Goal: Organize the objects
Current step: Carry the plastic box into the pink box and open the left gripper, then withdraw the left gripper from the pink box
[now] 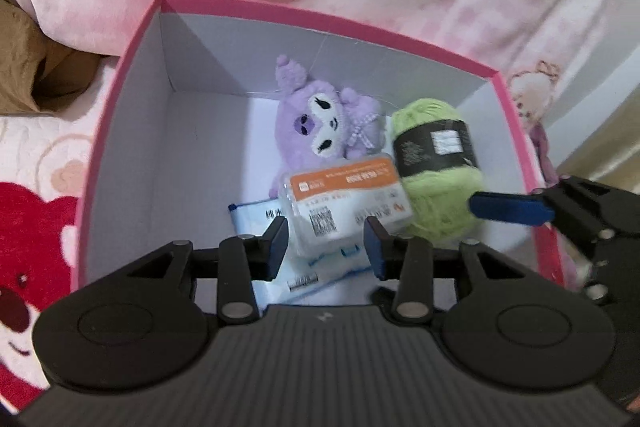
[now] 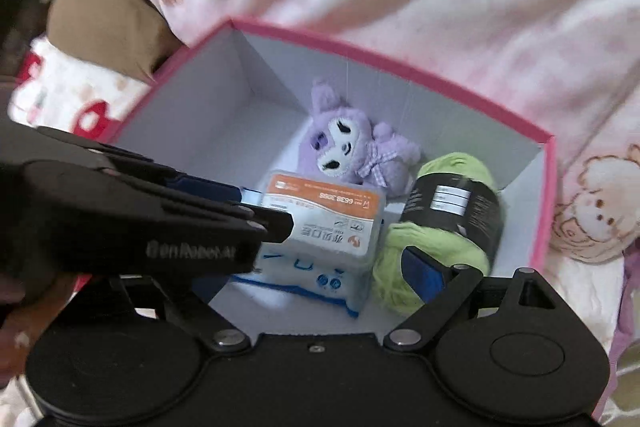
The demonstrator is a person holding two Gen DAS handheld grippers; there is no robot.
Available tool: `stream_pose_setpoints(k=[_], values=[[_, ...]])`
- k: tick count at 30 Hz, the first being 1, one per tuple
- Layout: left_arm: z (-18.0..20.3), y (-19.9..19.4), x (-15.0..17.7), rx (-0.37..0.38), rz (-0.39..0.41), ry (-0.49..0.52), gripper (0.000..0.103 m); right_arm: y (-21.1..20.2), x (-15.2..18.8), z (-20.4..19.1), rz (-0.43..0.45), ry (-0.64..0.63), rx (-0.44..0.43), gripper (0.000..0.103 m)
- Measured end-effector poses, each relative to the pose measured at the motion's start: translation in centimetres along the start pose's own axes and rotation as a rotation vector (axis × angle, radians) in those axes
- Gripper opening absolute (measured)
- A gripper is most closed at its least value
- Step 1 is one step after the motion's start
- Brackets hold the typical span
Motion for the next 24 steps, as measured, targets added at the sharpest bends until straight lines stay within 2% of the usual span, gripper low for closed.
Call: stream_pose_setpoints(k=[2, 4, 12, 16, 20, 24], values=[[0.6, -1.4, 0.1, 0.012, -0.023, 0.028, 0.043, -2.5, 0.2, 0.1, 0.037, -0.001, -0.018, 0.093], [1.4, -3.3, 0.0, 0.034, -0.030, 0.060, 0.051, -4.8, 0.5, 0.0, 0.069, -0.003, -0.030, 0.093], [5.4, -11.0, 0.5, 0.014, -0.019, 0.193, 0.058, -13.6, 2.5, -0.8, 0.187, -0.056, -0.005, 0.093], [7.6, -14.1, 1.9, 0.040, -0.048, 0.253, 0.072, -17.6, 3.8, -1.7, 0.256, -0.102, 0.034, 0.094], [9.4, -16.0, 3.2, 0.012, -0.084, 0.306, 0.073, -21.0, 5.4, -2.0, 0.286, -0.130, 0.045, 0.094], [10.1, -17.6, 4.9, 0.006, -0.083, 0.332, 0.076, -23.5, 7.5, -2.3, 0.316, -0.164, 0.052, 0.094]])
Point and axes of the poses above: each gripper's, at about its wrist camera, not at the fingertips, and y roughly the way its jaws point, z to its right, x to its underside, the point moved 2 cm from there along y, roughly the way its jaws point, and after that the axes turned 5 degrees about x, right-handed, at the moved point
